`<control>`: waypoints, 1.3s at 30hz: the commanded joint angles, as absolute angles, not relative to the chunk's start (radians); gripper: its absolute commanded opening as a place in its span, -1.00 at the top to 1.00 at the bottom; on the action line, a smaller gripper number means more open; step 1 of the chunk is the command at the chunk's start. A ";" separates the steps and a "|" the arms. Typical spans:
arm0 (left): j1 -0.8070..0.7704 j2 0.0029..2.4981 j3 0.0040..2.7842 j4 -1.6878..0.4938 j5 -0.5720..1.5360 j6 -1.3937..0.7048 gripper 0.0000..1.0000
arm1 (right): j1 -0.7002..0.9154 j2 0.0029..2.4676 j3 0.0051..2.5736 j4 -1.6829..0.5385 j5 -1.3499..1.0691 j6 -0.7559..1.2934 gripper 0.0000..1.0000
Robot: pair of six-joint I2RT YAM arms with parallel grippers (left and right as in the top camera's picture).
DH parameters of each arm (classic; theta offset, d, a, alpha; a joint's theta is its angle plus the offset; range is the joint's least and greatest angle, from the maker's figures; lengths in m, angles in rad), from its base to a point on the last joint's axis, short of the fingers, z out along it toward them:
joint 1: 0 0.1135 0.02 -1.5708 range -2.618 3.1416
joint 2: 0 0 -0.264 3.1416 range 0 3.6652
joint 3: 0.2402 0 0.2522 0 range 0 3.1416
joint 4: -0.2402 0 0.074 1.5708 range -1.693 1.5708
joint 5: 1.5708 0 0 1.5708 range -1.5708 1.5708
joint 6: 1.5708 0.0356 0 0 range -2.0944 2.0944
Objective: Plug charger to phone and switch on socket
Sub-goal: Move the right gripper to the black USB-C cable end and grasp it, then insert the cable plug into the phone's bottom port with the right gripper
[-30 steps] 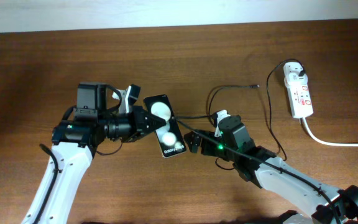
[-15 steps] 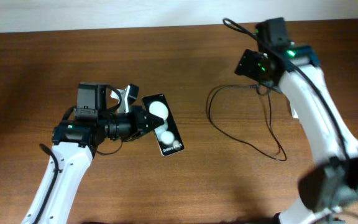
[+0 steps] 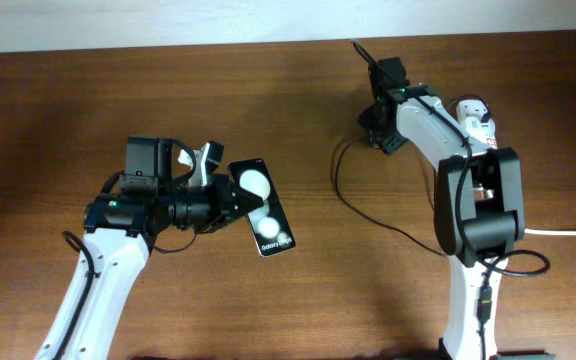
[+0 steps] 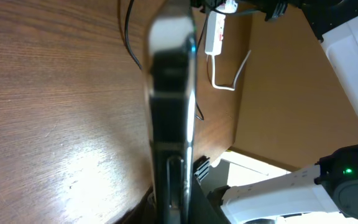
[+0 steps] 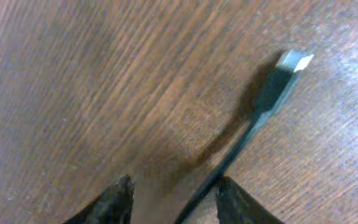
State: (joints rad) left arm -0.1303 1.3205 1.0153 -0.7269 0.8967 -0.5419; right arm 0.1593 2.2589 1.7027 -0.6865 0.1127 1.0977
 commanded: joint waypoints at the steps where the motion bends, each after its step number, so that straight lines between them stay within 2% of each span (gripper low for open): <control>1: -0.128 1.320 1.022 -0.728 0.920 -0.537 1.00 | 0.163 2.316 1.706 -0.691 0.105 0.963 0.67; 3: -0.128 1.320 1.022 -0.728 0.919 -0.537 1.00 | 0.193 2.316 1.706 -0.739 0.050 0.707 0.92; 6: -0.128 1.320 1.022 -0.728 0.919 -0.537 1.00 | 0.271 2.316 1.705 -0.963 -0.017 0.462 0.92; 7: -0.128 1.320 1.022 -0.727 0.912 -0.537 1.00 | 0.326 2.316 1.703 -1.084 -0.014 0.358 0.75; 8: -0.128 1.320 1.022 -0.727 0.888 -0.537 1.00 | 0.362 2.316 1.703 -1.119 0.033 0.345 0.23; 9: -0.128 1.320 1.022 -0.727 0.885 -0.537 1.00 | 0.376 2.316 1.703 -1.110 0.073 0.349 -0.09; 10: -0.128 1.320 1.022 -0.728 0.885 -0.537 1.00 | 0.379 2.316 1.703 -1.097 0.084 0.362 -0.25; 11: -0.128 1.320 1.022 -0.728 0.885 -0.537 1.00 | 0.368 2.316 1.703 -1.063 0.088 0.431 -0.54; 12: -0.128 1.320 1.022 -0.728 0.885 -0.537 1.00 | 0.358 2.316 1.703 -1.051 0.088 0.458 -0.54; 15: -0.128 1.320 1.022 -0.727 0.885 -0.537 1.00 | 0.318 2.316 1.702 -1.035 0.087 0.593 -0.44; 16: -0.128 1.320 1.022 -0.727 0.885 -0.537 1.00 | 0.310 2.316 1.702 -1.028 0.087 0.593 -0.35; 18: -0.128 1.320 1.022 -0.727 0.885 -0.537 1.00 | 0.287 2.316 1.702 -1.028 0.082 0.593 0.13; 20: -0.128 1.320 1.022 -0.727 0.885 -0.537 1.00 | 0.286 2.316 1.702 -1.032 0.061 0.593 0.40; 25: -0.128 1.320 1.022 -0.728 0.886 -0.537 1.00 | 0.287 2.316 1.698 -1.056 0.030 0.593 0.49; 26: -0.128 1.320 1.022 -0.727 0.885 -0.537 1.00 | 0.287 2.316 1.698 -1.066 0.030 0.593 0.58; 28: -0.128 1.320 1.022 -0.728 0.885 -0.537 1.00 | 0.284 2.316 1.698 -1.053 0.035 0.592 0.92; 32: -0.128 1.323 1.022 -0.706 0.866 -0.615 1.00 | 0.254 2.283 1.700 -1.073 0.016 0.511 0.92; 35: -0.128 1.425 1.022 -0.587 0.932 -0.614 1.00 | 0.227 2.132 1.700 -1.143 -0.159 0.369 0.92; 37: -0.128 1.571 1.023 -0.374 1.153 -0.666 1.00 | 0.229 1.966 1.700 -1.229 -0.178 0.332 0.92; 39: -0.128 1.704 1.023 -0.129 1.219 -0.844 1.00 | 0.229 1.770 1.700 -1.304 -0.219 0.291 0.92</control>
